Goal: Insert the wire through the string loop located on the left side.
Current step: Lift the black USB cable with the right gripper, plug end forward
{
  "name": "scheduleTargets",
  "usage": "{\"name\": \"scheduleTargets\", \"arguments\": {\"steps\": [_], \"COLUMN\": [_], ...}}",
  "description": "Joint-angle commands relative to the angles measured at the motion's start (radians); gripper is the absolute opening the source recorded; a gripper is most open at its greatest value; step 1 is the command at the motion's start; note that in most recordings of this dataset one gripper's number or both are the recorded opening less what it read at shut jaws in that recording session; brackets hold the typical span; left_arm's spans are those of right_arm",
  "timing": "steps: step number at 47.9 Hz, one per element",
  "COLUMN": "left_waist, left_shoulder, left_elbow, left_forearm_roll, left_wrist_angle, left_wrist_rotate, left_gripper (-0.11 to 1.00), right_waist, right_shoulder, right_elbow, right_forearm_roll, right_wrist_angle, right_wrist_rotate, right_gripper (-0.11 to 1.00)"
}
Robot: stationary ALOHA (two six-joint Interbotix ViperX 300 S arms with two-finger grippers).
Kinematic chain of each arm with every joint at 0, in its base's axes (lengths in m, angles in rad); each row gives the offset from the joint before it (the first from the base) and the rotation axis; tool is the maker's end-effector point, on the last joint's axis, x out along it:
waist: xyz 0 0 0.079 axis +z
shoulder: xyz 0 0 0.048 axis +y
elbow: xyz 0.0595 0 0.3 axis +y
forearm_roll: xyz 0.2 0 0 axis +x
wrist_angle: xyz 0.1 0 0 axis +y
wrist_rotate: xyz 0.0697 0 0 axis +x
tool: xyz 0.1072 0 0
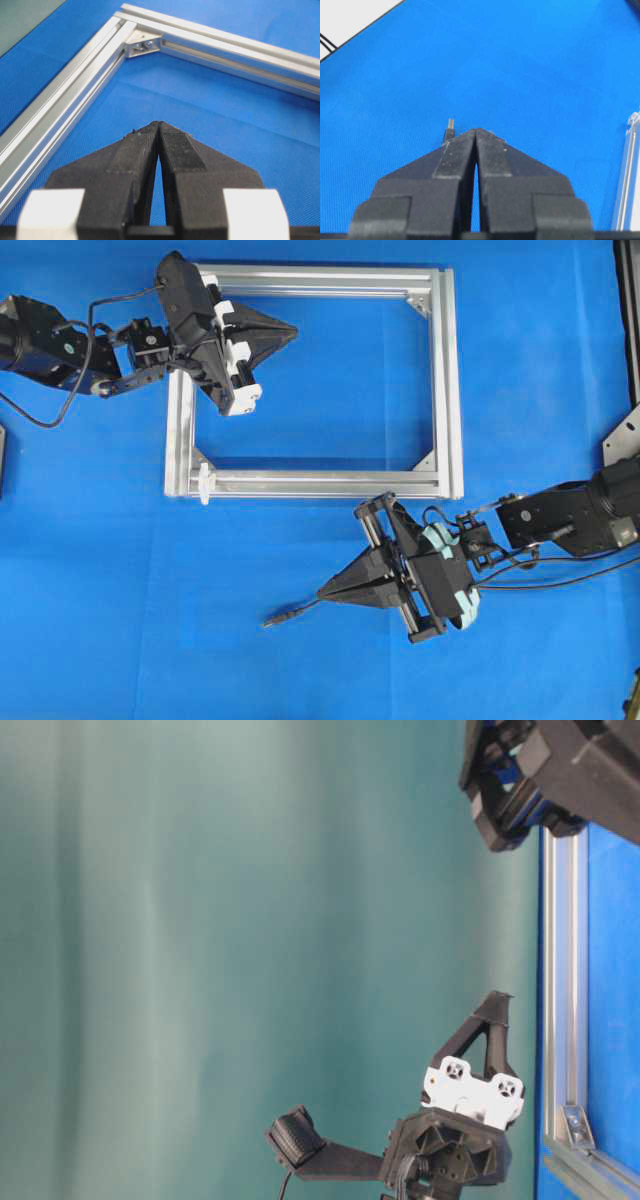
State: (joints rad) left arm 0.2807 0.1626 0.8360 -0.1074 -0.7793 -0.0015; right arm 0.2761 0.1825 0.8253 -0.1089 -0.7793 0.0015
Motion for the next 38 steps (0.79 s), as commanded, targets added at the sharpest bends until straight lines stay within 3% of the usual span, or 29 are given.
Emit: {"name": "scheduleTargets", "arguments": {"steps": [1,31,34,38], "left_waist": [-0.015,-0.014,-0.014,-0.012], "left_shoulder": [-0.043,-0.049,-0.049,-0.049], "left_elbow": [-0.012,-0.006,-0.005,-0.005], "left_forearm_roll": [0.017,0.02,0.02,0.02], "left_wrist_angle": [0.021,0.051,0.051,0.051], "left_wrist_rotate": [-0.005,0.0,0.002,0.002], "left_gripper": [0.0,0.0,0.0,0.0], "right_waist": [0.005,0.014,0.017,0.018], "right_shoulder": [-0.058,-0.063,-0.063,-0.063], "right_elbow": [-0.009,-0.02,-0.02,-0.02], "right_forearm_roll": [0.002,0.0,0.0,0.0], "right_wrist_angle": [-0.003,0.067,0.071,0.072], "right_wrist_rotate": [0.006,0.048,0.055,0.058], "right_gripper": [0.01,0.0,0.08,0.26]}}
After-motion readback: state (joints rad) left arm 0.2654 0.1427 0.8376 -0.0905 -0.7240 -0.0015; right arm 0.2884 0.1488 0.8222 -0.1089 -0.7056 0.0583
